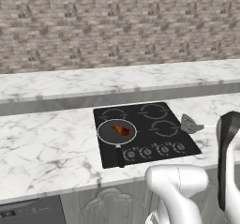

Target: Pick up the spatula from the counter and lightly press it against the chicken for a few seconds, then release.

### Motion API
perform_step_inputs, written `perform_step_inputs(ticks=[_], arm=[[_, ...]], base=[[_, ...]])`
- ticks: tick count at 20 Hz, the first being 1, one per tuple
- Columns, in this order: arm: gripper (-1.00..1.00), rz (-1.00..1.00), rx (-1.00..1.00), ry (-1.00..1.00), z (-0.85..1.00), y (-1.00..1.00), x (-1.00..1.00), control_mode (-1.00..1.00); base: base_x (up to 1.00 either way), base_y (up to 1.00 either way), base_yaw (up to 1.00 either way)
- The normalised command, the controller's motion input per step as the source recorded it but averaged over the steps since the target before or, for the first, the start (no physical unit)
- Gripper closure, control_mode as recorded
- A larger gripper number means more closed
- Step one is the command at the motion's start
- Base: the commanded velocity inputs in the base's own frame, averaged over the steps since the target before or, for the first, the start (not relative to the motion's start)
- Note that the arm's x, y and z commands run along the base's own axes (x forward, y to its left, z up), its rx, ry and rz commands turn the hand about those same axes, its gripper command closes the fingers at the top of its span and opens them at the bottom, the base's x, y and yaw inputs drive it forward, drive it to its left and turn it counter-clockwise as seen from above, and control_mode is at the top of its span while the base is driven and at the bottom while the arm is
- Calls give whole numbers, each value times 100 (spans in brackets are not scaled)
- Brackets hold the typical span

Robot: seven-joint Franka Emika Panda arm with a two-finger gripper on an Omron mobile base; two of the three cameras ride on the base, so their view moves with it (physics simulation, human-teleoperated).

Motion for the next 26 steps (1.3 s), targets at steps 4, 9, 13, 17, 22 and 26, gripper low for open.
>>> perform_step_inputs(ticks=[4,9,13,17,22,26], arm=[[100,5,0,17,14,29,8,-100],[100,1,-4,7,2,29,2,-100],[100,0,-4,4,13,26,0,-100],[100,0,-6,1,6,16,0,-100],[100,0,-8,0,4,18,0,-100],[100,0,-8,2,13,23,2,-100]], base=[[0,0,0],[0,0,0],[0,0,0],[0,0,0],[0,0,0],[0,0,0]])
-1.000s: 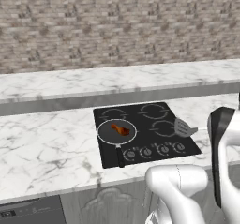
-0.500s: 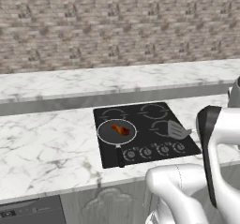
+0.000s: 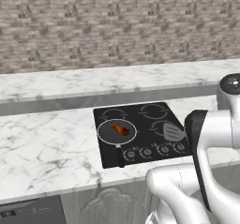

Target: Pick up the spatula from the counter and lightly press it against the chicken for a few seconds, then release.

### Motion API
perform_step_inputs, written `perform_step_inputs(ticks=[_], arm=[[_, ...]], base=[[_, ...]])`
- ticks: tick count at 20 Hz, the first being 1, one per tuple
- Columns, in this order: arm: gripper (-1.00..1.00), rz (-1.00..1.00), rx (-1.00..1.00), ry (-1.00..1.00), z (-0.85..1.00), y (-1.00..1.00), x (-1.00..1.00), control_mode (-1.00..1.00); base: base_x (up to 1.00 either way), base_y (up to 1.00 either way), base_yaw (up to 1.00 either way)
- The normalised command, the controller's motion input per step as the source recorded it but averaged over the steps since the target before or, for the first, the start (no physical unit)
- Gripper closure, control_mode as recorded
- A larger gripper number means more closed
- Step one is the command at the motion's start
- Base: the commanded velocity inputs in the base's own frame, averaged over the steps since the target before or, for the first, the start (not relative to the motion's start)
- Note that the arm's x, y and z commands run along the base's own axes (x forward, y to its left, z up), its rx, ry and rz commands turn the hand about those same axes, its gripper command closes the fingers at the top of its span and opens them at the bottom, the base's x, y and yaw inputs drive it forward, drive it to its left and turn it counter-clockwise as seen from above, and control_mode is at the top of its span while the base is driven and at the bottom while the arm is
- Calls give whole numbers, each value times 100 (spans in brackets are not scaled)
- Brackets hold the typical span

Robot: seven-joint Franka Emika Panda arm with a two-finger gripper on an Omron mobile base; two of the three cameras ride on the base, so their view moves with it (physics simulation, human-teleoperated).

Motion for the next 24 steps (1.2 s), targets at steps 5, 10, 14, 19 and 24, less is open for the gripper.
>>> perform_step_inputs(ticks=[5,10,14,19,24], arm=[[100,0,-3,6,20,24,15,-100],[100,0,-3,5,15,23,18,-100],[100,0,-5,1,5,27,9,-100],[100,0,-8,5,0,37,15,-100],[100,0,-5,2,-5,19,11,-100]], base=[[0,0,0],[0,0,0],[0,0,0],[0,0,0],[0,0,0]])
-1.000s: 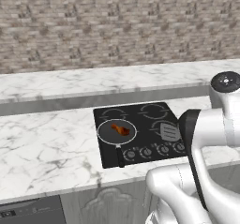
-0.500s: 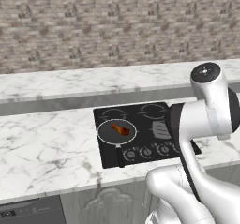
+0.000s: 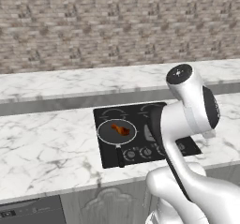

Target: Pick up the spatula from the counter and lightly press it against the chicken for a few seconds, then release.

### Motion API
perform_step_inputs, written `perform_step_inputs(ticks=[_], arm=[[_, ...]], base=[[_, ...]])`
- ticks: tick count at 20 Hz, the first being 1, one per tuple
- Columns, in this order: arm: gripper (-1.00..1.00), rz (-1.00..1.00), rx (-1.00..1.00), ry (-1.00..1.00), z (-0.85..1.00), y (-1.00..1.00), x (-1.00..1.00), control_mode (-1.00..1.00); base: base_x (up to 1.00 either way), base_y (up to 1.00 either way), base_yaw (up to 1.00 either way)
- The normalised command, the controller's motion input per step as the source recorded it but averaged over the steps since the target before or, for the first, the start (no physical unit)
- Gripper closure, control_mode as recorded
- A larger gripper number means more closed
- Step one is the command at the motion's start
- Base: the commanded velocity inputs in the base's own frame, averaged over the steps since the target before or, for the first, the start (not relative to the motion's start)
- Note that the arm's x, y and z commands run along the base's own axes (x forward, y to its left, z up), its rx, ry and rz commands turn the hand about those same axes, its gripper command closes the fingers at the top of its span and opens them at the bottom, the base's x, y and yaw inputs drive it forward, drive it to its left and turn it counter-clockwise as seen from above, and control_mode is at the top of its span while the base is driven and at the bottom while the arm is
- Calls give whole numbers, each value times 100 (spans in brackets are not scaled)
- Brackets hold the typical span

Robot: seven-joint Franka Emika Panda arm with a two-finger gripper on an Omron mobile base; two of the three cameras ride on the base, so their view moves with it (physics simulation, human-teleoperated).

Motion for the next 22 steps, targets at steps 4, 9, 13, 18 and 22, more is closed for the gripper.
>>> perform_step_inputs(ticks=[4,9,13,18,22], arm=[[100,0,-2,1,0,17,19,-100],[100,0,-2,3,0,11,24,-100],[100,0,-1,3,0,5,24,-100],[100,0,0,1,0,0,12,-100],[100,0,-1,0,-7,7,6,-100]], base=[[0,0,0],[0,0,0],[0,0,0],[0,0,0],[0,0,0]])
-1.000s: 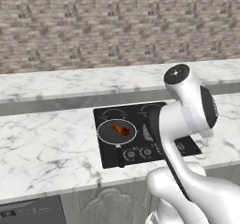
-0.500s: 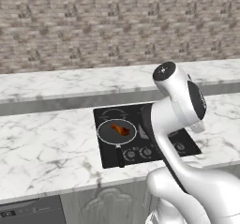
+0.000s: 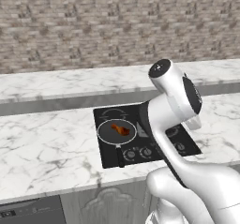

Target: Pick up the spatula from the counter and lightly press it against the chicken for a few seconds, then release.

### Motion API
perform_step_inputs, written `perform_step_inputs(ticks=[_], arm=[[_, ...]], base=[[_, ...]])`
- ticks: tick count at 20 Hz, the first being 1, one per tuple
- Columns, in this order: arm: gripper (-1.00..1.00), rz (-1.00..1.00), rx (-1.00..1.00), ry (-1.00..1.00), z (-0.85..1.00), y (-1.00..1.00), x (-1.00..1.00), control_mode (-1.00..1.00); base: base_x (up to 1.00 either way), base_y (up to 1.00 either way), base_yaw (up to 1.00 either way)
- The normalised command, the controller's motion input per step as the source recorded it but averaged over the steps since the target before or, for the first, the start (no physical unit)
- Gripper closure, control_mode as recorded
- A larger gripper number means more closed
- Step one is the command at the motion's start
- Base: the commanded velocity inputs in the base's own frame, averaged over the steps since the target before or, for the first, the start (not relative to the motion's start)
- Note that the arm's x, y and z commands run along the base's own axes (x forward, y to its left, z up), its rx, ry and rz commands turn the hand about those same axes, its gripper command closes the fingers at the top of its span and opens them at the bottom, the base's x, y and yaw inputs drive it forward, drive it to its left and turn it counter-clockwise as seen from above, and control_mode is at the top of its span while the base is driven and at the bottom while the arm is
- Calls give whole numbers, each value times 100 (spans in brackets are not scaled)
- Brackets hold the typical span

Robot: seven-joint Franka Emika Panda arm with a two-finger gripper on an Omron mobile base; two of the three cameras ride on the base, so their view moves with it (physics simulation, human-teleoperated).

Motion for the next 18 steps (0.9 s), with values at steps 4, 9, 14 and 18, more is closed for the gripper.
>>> perform_step_inputs(ticks=[4,9,14,18], arm=[[100,0,-2,0,-4,10,4,-100],[100,0,-2,0,-3,3,8,-100],[100,0,-2,2,-12,1,20,-100],[100,0,-3,1,-14,4,13,-100]], base=[[0,0,0],[0,0,0],[0,0,0],[0,0,0]])
